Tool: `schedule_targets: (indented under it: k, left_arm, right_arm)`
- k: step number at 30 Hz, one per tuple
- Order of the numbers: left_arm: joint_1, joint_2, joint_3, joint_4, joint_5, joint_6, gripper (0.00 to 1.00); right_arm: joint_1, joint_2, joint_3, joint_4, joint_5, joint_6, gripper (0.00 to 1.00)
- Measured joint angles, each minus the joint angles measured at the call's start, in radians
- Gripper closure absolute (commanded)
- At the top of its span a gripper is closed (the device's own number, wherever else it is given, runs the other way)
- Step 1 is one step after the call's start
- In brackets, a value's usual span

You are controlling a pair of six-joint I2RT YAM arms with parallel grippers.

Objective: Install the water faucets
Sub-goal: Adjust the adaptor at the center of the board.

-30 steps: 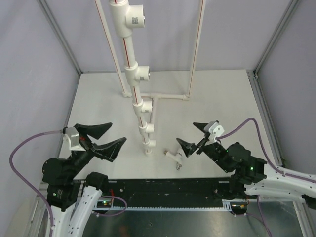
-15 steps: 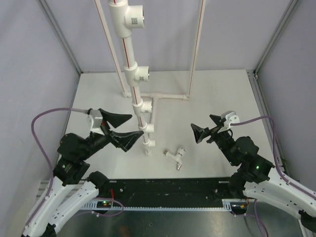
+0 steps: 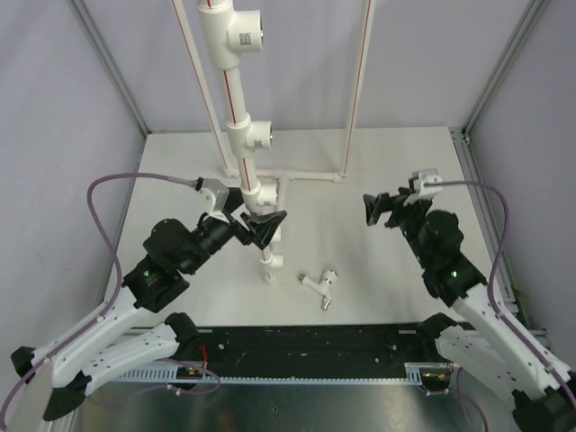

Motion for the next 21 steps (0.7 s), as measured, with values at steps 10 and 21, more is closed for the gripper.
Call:
schedule_targets:
  k: [10, 21]
  left_arm:
    - [-0.087, 0.094, 0.019, 0.050, -0.088, 0.122, 0.98]
    - [-0.084, 0.016, 0.024, -0.067, -0.046, 0.129, 1.00]
  right_arm:
    - [-0.246, 0.549, 0.279, 0.253, -0.219, 0.023, 0.02]
    - [-0.283, 1.069, 0.639, 0.522, -0.318, -0.035, 0.13]
